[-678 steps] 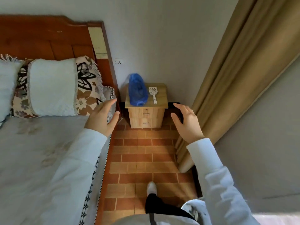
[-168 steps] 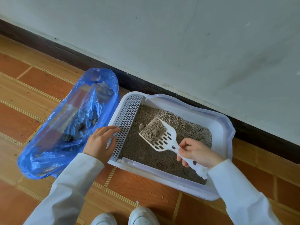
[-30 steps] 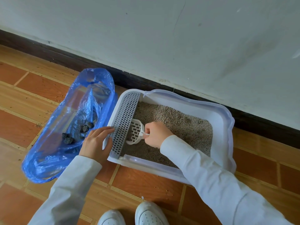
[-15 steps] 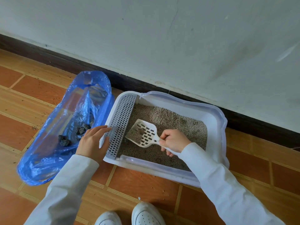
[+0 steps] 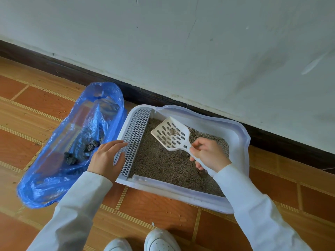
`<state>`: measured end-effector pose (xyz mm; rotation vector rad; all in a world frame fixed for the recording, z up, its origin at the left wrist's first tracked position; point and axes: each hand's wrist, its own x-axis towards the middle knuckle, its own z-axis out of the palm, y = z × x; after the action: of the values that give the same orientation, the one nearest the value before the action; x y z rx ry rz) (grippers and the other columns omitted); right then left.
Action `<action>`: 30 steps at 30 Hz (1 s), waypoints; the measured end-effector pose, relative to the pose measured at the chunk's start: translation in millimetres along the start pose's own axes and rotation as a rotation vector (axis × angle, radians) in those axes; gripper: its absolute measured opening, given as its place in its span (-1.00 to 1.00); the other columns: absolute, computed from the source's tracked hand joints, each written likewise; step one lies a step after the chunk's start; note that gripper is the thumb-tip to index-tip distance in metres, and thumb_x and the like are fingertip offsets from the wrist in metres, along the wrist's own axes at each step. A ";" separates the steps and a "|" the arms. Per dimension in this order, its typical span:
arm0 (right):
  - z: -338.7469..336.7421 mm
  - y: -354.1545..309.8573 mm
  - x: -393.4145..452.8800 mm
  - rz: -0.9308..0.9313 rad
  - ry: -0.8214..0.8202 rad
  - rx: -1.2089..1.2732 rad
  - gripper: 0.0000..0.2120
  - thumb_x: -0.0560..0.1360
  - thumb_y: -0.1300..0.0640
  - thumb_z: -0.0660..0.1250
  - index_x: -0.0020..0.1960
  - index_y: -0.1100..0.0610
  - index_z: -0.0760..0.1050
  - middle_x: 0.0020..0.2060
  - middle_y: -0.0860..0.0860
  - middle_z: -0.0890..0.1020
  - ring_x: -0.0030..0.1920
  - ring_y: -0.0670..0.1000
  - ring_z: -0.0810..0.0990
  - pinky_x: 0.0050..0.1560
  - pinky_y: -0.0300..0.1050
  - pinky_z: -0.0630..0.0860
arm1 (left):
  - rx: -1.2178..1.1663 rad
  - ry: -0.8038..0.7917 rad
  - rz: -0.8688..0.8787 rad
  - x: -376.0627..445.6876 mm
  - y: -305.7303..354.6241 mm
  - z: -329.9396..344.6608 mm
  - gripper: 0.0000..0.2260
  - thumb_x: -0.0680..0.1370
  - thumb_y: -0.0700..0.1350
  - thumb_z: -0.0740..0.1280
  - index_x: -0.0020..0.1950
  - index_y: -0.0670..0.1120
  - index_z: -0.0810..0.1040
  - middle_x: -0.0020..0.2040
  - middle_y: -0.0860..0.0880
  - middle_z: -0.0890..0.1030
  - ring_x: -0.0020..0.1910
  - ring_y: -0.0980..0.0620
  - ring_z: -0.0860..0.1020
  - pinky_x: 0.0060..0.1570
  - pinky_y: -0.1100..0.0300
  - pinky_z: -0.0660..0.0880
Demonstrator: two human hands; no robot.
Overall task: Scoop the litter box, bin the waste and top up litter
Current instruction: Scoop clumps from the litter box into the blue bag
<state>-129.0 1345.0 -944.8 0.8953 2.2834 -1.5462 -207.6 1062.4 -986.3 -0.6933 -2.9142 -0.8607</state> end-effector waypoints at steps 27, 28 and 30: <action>188.7 -126.8 45.5 -1.103 0.255 -1.268 -0.80 0.32 0.27 0.37 -0.05 0.13 0.54 -0.39 0.03 0.54 -0.44 0.04 0.54 -0.45 -0.15 0.28 | 0.022 0.044 -0.337 -37.3 -73.1 -28.0 -0.74 0.47 -0.22 0.37 0.14 -0.11 0.61 0.11 -0.09 0.64 0.08 -0.21 0.56 0.01 -0.18 0.53; 190.3 -126.0 46.5 -1.134 0.284 -1.277 -0.84 0.32 0.26 0.35 -0.10 0.13 0.55 -0.42 0.02 0.52 -0.47 0.03 0.52 -0.46 -0.15 0.29 | 0.015 0.044 -0.329 -36.9 -72.2 -27.8 -0.74 0.47 -0.20 0.35 0.15 -0.10 0.61 0.12 -0.09 0.63 0.10 -0.21 0.56 0.02 -0.17 0.53; 188.9 -125.2 45.9 -1.135 0.255 -1.249 -0.86 0.36 0.25 0.31 -0.09 0.14 0.54 -0.41 0.04 0.52 -0.45 0.05 0.52 -0.45 -0.14 0.30 | -0.002 0.044 -0.312 -35.1 -70.0 -27.2 -0.73 0.47 -0.20 0.34 0.16 -0.10 0.61 0.12 -0.08 0.63 0.11 -0.20 0.55 0.04 -0.16 0.52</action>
<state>-266.6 1159.2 -951.5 -0.6642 3.2796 0.1917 -208.3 981.4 -1004.1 -0.2167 -3.0280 -0.8872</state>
